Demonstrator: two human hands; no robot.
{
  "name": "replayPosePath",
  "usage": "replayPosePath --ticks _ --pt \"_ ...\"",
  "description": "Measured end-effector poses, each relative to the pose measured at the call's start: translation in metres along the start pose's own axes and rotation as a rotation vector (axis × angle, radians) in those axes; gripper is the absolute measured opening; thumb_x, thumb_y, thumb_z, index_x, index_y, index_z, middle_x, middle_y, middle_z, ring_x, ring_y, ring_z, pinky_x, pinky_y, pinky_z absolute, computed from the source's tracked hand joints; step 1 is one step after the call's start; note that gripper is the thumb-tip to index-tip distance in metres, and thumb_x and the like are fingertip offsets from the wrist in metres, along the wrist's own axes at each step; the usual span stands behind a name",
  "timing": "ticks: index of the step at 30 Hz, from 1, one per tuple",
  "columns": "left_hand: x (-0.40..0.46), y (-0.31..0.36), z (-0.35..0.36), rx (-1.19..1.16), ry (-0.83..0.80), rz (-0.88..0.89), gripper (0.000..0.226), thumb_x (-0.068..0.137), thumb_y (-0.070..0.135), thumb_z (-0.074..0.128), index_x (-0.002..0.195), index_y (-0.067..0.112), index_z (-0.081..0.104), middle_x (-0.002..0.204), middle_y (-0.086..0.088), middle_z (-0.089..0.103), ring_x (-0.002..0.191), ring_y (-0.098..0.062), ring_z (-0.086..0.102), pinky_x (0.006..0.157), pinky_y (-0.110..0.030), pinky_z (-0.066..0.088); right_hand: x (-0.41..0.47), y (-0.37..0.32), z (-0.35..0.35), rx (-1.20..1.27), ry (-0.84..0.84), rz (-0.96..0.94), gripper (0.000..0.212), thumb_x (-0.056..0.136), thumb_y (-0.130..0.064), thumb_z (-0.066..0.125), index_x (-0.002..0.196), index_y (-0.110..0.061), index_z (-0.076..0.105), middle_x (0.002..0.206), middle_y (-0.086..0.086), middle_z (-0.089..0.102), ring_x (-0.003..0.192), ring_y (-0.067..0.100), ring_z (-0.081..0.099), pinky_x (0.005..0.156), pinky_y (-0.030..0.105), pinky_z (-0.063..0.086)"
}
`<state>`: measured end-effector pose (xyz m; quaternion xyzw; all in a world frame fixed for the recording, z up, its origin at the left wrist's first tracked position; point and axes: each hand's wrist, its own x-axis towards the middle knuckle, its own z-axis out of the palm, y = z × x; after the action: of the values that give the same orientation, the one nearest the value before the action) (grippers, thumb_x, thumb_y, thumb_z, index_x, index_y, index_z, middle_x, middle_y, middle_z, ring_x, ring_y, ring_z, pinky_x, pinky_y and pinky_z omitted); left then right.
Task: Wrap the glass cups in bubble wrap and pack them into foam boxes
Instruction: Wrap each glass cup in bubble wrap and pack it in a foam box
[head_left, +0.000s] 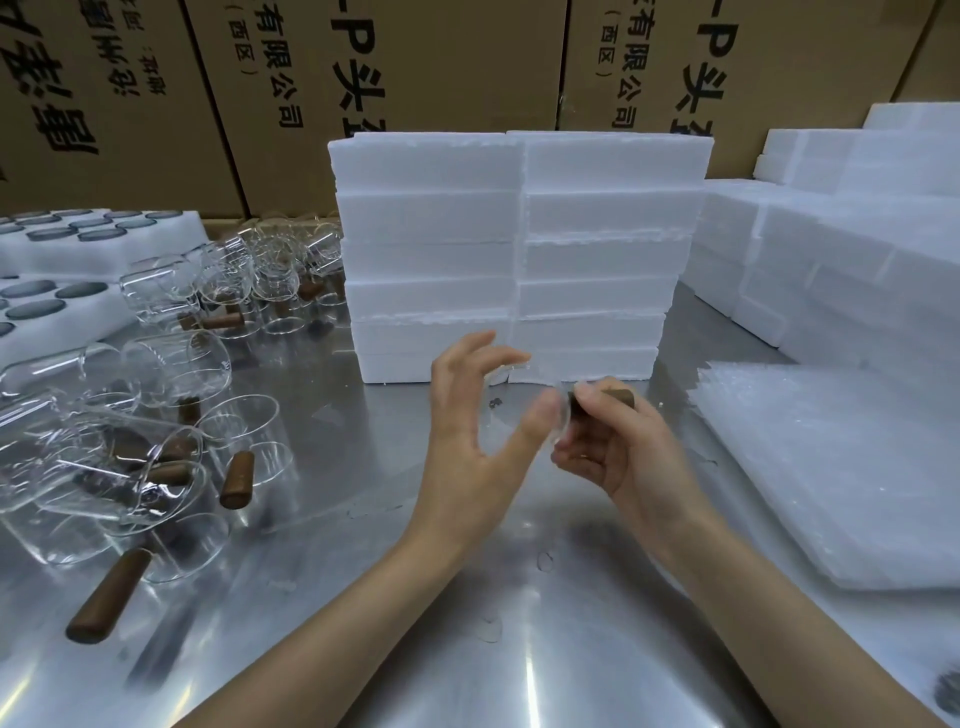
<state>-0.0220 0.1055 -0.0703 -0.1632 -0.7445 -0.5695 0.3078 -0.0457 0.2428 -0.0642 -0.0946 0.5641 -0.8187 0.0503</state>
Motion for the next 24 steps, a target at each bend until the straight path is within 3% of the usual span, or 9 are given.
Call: replayPosePath --ticks 2,4,7,10,13,16,19,22,24 --pt "0.002 -0.001 -0.001 -0.062 -0.028 -0.065 0.038 0.08 0.054 0.054 0.118 0.046 0.049 0.137 0.016 0.039 0.129 0.01 0.035 0.1 -0.004 0.028 0.001 -0.003 -0.003 -0.091 0.01 -0.068 0.016 0.079 -0.027 0.063 0.077 -0.016 0.051 0.065 0.0 0.063 0.063 0.014 0.064 0.059 0.022 0.051" --pt "0.003 -0.004 -0.004 -0.164 -0.059 -0.178 0.057 0.075 0.06 0.055 0.129 0.05 0.04 0.141 0.019 0.04 0.126 0.01 0.042 0.1 -0.01 0.037 0.002 -0.005 -0.006 -0.156 0.03 -0.107 0.011 0.085 -0.023 0.062 0.079 -0.018 0.054 0.075 -0.002 0.066 0.073 0.013 0.067 0.062 0.021 0.051" --pt "0.005 -0.012 -0.007 -0.318 -0.118 -0.384 0.087 0.067 0.06 0.066 0.143 0.038 0.032 0.14 0.014 0.048 0.122 0.008 0.05 0.09 -0.008 0.045 0.002 -0.006 -0.008 -0.185 0.08 -0.136 0.005 0.086 -0.022 0.063 0.084 -0.018 0.06 0.086 -0.003 0.068 0.079 0.012 0.069 0.062 0.021 0.053" --pt "0.005 -0.021 -0.008 -0.397 -0.27 -0.506 0.079 0.073 0.046 0.07 0.143 0.024 0.041 0.135 0.008 0.058 0.125 -0.002 0.052 0.083 -0.006 0.045 0.002 -0.007 -0.009 -0.192 0.112 -0.16 0.005 0.084 -0.021 0.065 0.088 -0.018 0.063 0.093 -0.002 0.07 0.083 0.011 0.07 0.063 0.02 0.053" --pt "0.002 -0.024 -0.006 -0.446 -0.332 -0.565 0.079 0.067 0.052 0.073 0.137 0.026 0.048 0.127 0.013 0.063 0.117 -0.002 0.058 0.079 -0.009 0.048 0.002 -0.009 -0.011 -0.208 0.091 -0.154 0.007 0.085 -0.021 0.065 0.091 -0.018 0.066 0.096 -0.001 0.07 0.086 0.011 0.069 0.066 0.02 0.054" --pt "0.001 -0.025 -0.005 -0.507 -0.315 -0.617 0.078 0.059 0.055 0.073 0.128 0.025 0.055 0.124 0.009 0.066 0.114 -0.006 0.061 0.085 -0.018 0.05 0.002 -0.009 -0.012 -0.219 0.07 -0.137 0.016 0.08 -0.028 0.067 0.093 -0.019 0.068 0.097 -0.003 0.071 0.089 0.01 0.069 0.069 0.021 0.054" --pt "0.0 -0.022 -0.005 -0.483 -0.238 -0.6 0.068 0.057 0.054 0.076 0.117 0.025 0.063 0.123 0.003 0.066 0.114 -0.009 0.062 0.093 -0.023 0.047 0.002 -0.009 -0.012 -0.183 0.052 -0.093 0.038 0.07 -0.039 0.069 0.101 -0.018 0.067 0.101 -0.006 0.072 0.094 0.01 0.069 0.075 0.024 0.054" --pt "-0.001 -0.017 -0.001 -0.346 -0.056 -0.489 0.068 0.056 0.055 0.085 0.114 0.028 0.062 0.112 0.004 0.07 0.104 -0.005 0.065 0.086 -0.017 0.05 0.001 -0.006 -0.007 -0.102 0.047 -0.005 0.065 0.065 -0.046 0.072 0.12 -0.015 0.059 0.115 -0.004 0.068 0.103 0.01 0.066 0.078 0.026 0.052" --pt "-0.003 -0.017 0.003 -0.268 0.086 -0.418 0.065 0.058 0.048 0.087 0.112 0.027 0.057 0.111 0.004 0.067 0.101 -0.009 0.066 0.087 -0.021 0.052 -0.002 -0.002 -0.002 -0.057 0.051 0.056 0.079 0.059 -0.048 0.073 0.127 -0.014 0.053 0.119 -0.003 0.066 0.104 0.008 0.066 0.079 0.027 0.052"
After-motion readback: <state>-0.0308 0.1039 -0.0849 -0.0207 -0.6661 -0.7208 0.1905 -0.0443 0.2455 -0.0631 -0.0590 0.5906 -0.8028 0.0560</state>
